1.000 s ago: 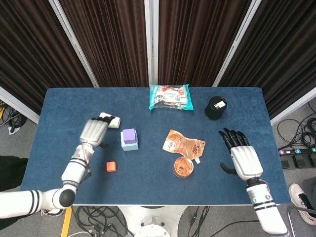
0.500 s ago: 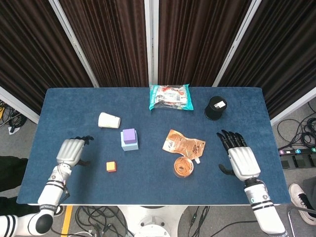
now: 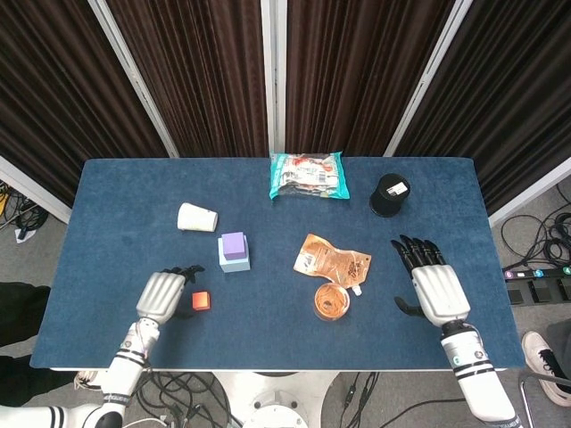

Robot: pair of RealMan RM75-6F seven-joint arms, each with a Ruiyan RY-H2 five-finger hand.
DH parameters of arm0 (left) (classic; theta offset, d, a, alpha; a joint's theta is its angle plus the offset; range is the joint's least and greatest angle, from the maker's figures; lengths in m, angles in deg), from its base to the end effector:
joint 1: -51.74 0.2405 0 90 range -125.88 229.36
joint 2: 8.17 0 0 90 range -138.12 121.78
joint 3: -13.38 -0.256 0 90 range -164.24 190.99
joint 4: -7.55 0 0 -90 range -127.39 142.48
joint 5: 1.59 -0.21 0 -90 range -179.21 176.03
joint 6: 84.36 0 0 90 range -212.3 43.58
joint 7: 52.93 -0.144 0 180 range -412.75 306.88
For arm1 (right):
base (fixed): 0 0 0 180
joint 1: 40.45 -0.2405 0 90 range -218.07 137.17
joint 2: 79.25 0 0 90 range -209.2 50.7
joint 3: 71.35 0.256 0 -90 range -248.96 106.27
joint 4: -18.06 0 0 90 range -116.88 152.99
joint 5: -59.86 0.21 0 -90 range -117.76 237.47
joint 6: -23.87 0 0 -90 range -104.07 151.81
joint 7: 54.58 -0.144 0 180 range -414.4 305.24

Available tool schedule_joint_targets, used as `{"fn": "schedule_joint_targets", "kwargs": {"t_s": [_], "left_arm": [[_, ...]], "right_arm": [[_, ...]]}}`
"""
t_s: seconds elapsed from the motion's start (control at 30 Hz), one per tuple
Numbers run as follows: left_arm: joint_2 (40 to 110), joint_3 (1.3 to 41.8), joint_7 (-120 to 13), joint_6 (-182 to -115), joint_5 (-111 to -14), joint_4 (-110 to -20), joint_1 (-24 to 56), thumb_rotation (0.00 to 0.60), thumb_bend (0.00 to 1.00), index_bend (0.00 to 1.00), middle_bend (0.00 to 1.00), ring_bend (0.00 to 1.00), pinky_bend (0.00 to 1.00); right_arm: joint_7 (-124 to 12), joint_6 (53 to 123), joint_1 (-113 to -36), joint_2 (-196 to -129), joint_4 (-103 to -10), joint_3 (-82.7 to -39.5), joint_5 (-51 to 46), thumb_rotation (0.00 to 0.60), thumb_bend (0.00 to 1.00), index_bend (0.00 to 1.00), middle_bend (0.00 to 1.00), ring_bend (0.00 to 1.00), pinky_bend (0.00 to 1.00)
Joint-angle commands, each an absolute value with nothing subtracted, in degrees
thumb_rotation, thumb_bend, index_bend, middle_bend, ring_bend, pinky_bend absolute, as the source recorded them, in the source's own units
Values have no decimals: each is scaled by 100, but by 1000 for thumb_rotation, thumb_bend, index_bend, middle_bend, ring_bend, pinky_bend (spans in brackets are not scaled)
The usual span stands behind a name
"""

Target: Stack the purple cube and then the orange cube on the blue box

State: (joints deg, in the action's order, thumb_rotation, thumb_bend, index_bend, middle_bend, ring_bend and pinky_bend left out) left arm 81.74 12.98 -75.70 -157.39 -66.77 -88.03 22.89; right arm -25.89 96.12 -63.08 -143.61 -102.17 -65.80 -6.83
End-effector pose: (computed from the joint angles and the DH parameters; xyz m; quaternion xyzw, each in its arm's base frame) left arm -0.1941 0.2476 -0.0164 -0.6824 -0.4493 -0.3627 0.4483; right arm -0.1815 -0.2373 0.1059 0.6723 -0.4194 0.3555 0.4957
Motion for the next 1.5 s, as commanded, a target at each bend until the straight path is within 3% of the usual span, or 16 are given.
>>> {"fn": "schedule_joint_targets", "kwargs": {"t_s": [0.03,0.77,1.5], "left_arm": [[8312,1366,-7614,-15663,-6704,-8669,2308,600,75,302,498,395,448],[8809,1481,-7555,-15326,-6625,-8033,2536,600,101,308,528,397,455],[9069,1750,-7522,-15374,-6677,-7822,2684,600,277,344,616,470,528]], "right_arm": [[-2619,9600,-6310,-14347,-10212,-6580,-679,600,151,0,26,0,0],[-2684,9573,-6344,-14301,-10208,-6573,-588,600,151,0,32,0,0],[-2705,9568,-6373,-14295,-10183,-6571,-530,600,151,0,32,0,0]]}}
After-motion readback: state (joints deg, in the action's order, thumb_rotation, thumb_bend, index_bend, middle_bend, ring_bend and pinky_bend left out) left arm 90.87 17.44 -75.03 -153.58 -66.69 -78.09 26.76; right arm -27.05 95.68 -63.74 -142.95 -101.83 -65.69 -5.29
